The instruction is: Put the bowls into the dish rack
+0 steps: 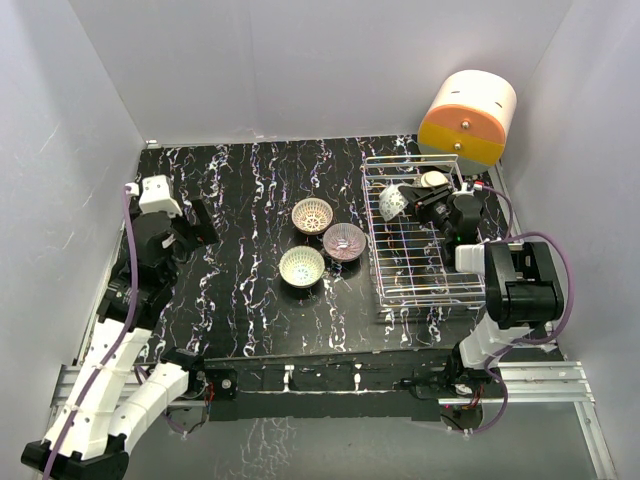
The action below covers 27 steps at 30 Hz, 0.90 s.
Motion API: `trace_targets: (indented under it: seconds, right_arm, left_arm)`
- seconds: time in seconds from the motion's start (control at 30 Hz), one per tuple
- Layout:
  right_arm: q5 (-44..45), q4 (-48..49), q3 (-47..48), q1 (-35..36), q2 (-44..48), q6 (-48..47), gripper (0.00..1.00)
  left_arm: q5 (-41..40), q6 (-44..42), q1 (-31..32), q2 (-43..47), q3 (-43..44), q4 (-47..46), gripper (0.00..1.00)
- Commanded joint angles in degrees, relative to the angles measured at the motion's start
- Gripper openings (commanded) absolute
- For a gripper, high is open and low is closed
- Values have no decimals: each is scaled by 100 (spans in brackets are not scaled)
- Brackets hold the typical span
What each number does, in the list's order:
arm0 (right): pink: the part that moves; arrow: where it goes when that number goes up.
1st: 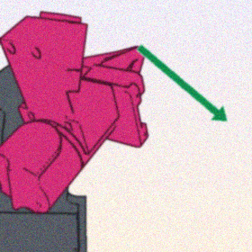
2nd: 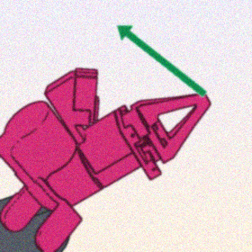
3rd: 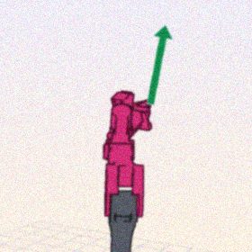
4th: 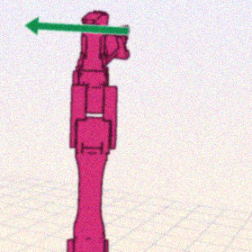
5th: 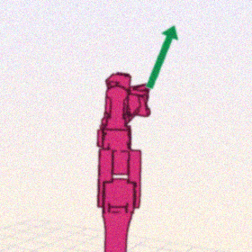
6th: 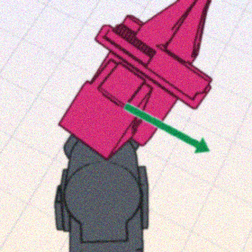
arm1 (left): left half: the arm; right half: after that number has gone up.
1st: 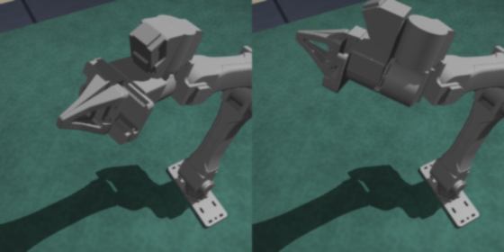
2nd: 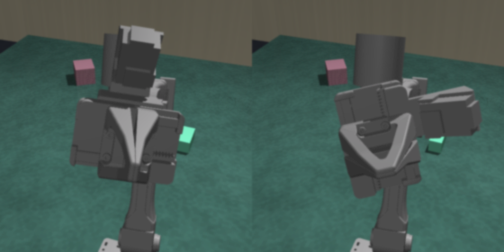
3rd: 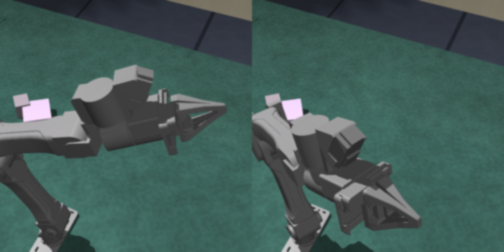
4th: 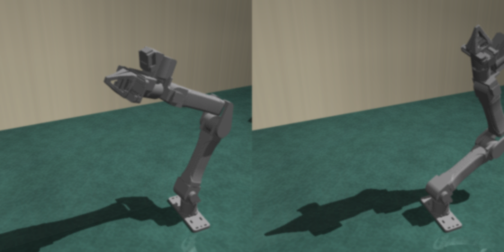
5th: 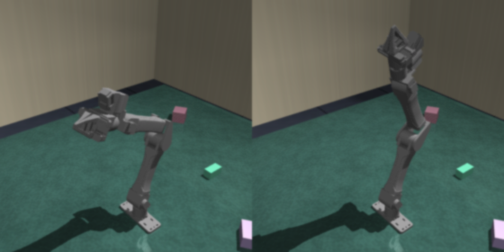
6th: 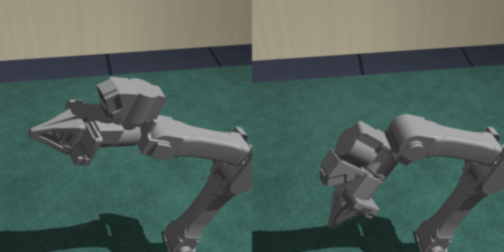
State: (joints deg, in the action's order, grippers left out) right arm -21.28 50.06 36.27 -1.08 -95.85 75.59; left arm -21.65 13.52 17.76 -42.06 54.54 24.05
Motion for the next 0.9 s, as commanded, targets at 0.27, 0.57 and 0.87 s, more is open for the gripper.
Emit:
trace_targets:
  seconds: [0.27,0.57,0.87]
  right_arm:
    - [613,-2145,183,29,1048,-1168,44]
    - [511,-2577,86,20,1196,-1374,47]
    - [683,-3265,106,13,1690,-1649,52]
  left_arm:
    - [29,79,24,196,31,-19,97]
    - [74,187,18,344,-75,-11,97]
    - [52,183,17,435,-94,-14,97]
